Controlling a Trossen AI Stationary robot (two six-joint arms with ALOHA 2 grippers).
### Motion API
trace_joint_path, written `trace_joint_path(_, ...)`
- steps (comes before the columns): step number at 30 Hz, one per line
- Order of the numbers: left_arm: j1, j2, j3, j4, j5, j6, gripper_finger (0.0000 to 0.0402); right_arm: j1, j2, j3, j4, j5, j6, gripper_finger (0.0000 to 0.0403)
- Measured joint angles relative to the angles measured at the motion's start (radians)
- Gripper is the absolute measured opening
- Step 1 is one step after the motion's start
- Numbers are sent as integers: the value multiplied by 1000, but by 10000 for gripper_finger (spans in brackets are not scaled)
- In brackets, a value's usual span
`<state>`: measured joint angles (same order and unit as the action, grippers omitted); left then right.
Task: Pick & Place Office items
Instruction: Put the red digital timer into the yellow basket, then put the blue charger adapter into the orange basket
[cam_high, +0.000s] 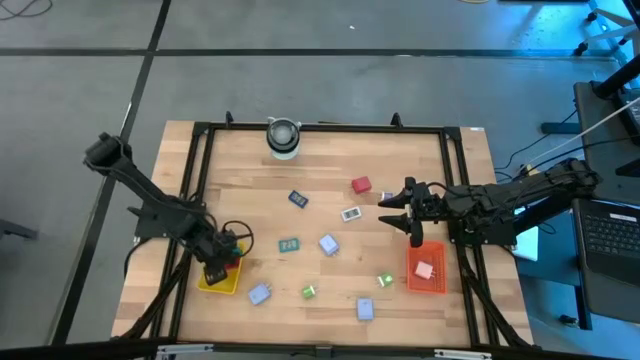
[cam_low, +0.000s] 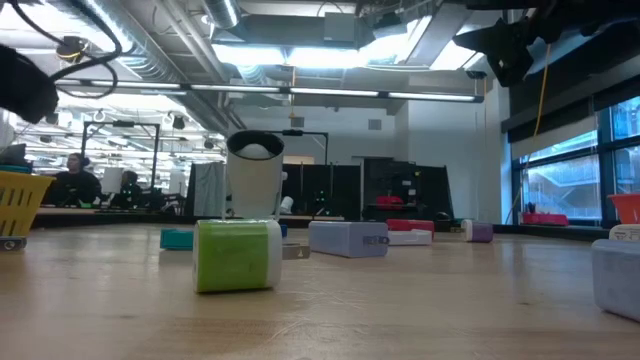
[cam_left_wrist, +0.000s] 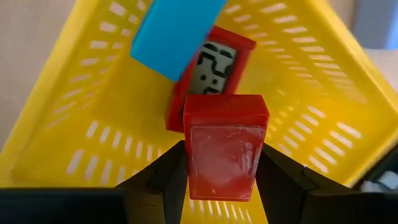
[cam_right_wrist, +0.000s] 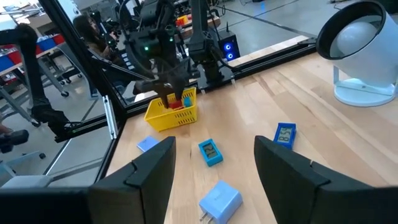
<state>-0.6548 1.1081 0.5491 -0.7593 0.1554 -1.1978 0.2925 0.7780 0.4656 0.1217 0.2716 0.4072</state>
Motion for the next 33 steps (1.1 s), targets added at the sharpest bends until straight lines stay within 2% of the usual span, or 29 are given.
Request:
trace_joint_path(8, 0, 40, 0, 0, 0, 11, 154, 0, 0, 0, -5, -1, 0, 219)
trace_joint_path(14, 0, 40, 0, 3, -7, -9, 184, 0, 0, 0, -5, -2, 0, 219)
trace_joint_path(22, 0, 40, 0, 8, -7, -13, 182, 0, 0, 0, -11, -2, 0, 219)
trace_joint_path(26, 3, 40, 0, 7, -6, -19, 199, 0, 0, 0, -11, -2, -1, 219)
trace_joint_path(29, 20, 40, 0, -4, 21, 10, 218, 0, 0, 0, -11, -2, -3, 219)
trace_joint_path(33, 81, 40, 14, -8, 79, 135, 237, 0, 0, 0, -12, -2, -3, 219)
